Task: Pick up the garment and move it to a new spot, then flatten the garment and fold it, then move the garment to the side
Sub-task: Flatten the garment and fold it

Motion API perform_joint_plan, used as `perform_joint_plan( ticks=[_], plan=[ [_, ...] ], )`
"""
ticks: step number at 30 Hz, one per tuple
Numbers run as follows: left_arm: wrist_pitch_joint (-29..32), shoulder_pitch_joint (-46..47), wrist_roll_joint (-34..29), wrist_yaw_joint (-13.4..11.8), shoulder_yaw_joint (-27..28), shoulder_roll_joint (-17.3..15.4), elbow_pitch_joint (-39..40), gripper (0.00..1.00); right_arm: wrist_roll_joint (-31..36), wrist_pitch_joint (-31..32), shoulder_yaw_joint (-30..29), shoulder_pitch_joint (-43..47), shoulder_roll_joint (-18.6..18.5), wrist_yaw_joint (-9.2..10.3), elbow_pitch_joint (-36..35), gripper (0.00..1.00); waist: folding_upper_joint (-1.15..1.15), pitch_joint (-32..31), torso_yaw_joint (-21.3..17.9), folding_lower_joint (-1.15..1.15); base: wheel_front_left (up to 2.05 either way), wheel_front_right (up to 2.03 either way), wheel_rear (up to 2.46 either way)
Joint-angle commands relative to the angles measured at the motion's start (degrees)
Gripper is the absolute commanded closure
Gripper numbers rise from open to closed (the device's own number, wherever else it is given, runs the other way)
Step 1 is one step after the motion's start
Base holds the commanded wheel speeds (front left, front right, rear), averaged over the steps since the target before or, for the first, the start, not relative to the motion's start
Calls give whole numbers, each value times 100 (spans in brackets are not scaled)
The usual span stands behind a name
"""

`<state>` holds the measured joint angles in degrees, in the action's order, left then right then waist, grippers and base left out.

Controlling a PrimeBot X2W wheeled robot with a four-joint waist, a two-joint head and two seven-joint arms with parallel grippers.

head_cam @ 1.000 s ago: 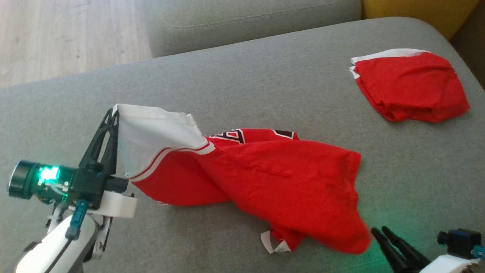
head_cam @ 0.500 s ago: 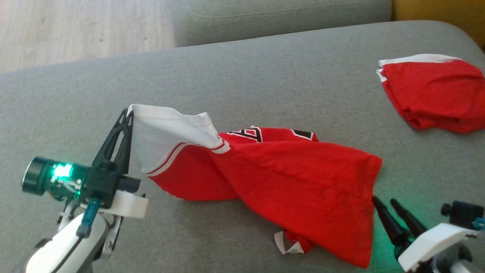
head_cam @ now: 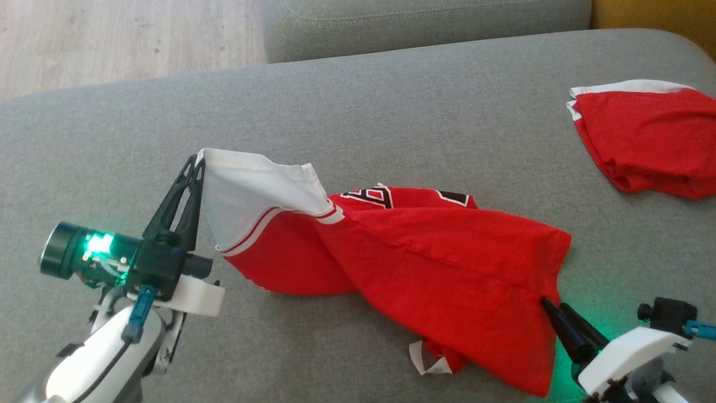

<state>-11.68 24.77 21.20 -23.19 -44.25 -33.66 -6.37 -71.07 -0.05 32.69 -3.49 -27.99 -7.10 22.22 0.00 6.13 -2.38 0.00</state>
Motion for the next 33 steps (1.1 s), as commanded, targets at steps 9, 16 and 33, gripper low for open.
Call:
perform_joint_plan(
  ticks=[9, 16, 33],
  plan=[
    [-58, 432, -31, -49, 262, -133, 117, 100, 167, -41, 190, -448, -84, -39, 445, 0, 0, 78, -4, 0, 0, 0, 0],
    [-84, 502, -31, -47, 242, -84, 81, 100, 63, 288, 327, -578, 48, -39, 687, 13, 0, 129, 11, 0, 0, 0, 0],
    [-172, 583, 5, -47, 256, -55, -8, 100, -274, 846, 498, -201, 15, -39, 280, 61, 0, 159, 23, 0, 0, 0, 0]
  ],
)
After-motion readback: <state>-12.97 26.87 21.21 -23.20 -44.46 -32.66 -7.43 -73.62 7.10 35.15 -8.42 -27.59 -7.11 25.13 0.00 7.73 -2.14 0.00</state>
